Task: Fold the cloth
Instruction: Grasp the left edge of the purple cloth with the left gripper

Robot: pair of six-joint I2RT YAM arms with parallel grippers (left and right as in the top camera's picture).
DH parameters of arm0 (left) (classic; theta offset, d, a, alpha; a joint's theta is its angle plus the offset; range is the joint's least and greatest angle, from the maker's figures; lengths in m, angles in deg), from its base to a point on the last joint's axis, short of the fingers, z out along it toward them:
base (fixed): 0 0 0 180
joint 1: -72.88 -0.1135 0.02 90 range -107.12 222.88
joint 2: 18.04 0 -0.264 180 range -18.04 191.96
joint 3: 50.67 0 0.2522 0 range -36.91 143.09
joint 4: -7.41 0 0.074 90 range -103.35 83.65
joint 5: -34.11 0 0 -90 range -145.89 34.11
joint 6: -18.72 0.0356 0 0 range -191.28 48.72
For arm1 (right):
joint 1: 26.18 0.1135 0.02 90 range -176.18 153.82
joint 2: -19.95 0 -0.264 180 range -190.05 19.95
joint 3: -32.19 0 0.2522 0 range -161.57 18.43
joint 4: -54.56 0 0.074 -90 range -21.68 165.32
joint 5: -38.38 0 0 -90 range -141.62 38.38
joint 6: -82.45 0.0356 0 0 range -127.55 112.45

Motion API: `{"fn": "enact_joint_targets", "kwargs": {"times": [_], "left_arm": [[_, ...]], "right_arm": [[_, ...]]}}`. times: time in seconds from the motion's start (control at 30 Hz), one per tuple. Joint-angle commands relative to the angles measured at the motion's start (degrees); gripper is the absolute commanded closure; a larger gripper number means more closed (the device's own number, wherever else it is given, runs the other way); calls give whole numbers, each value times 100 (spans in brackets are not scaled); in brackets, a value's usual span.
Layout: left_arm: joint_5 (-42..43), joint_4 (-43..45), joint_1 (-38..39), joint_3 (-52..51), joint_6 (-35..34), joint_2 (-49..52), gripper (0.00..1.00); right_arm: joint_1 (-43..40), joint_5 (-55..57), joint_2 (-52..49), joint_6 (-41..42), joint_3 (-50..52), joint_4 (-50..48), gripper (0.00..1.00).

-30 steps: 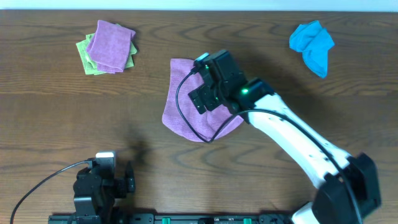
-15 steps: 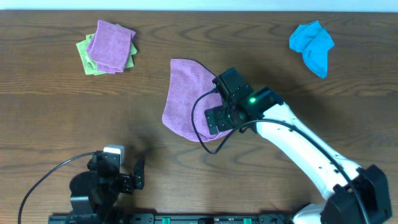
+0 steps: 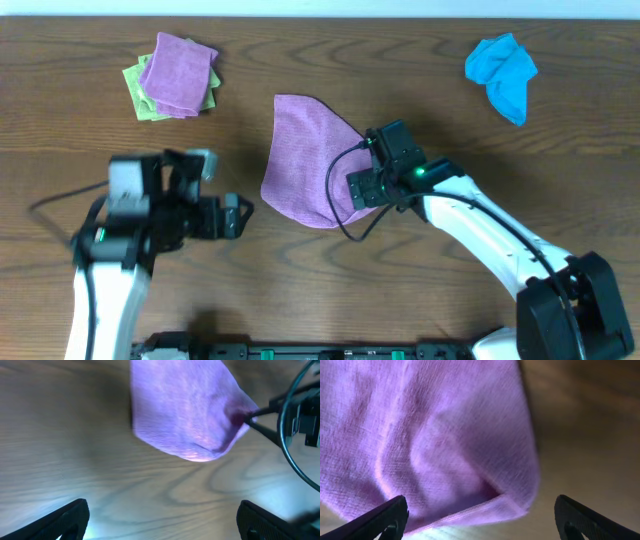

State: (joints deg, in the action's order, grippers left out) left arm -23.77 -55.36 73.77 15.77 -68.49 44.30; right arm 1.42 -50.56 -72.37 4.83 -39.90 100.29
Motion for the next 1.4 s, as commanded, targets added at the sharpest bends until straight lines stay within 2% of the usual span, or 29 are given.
{"fn": "enact_joint_targets", "kwargs": {"times": [0.0, 0.27, 0.57, 0.63, 0.8, 0.97, 1.27, 1.37], "left_arm": [[787, 81, 271, 264, -22, 868, 5], [1325, 535, 905, 267, -81, 2376, 4], [1338, 1425, 1204, 267, -654, 3307, 5], [1338, 1543, 1204, 267, -673, 3401, 5], [1241, 1773, 1207, 267, -715, 3469, 5], [929, 1919, 1228, 264, -761, 3486, 5], [623, 2028, 1268, 264, -804, 3488, 4], [627, 2262, 1272, 264, -1095, 3491, 5]], "right_arm": [[-243, 28, 15, -356, 2, -83, 7], [-404, -153, 4, -584, 2, -138, 7], [-404, -197, -376, -588, 2, -282, 12], [-407, -197, -533, -610, 2, -321, 18], [-407, -195, -870, -693, 2, -551, 43], [-407, -68, -960, -693, 0, -863, 73], [-404, 527, -960, -1102, 0, -1320, 79], [-407, 625, -960, -1104, 0, -1333, 80]]}}
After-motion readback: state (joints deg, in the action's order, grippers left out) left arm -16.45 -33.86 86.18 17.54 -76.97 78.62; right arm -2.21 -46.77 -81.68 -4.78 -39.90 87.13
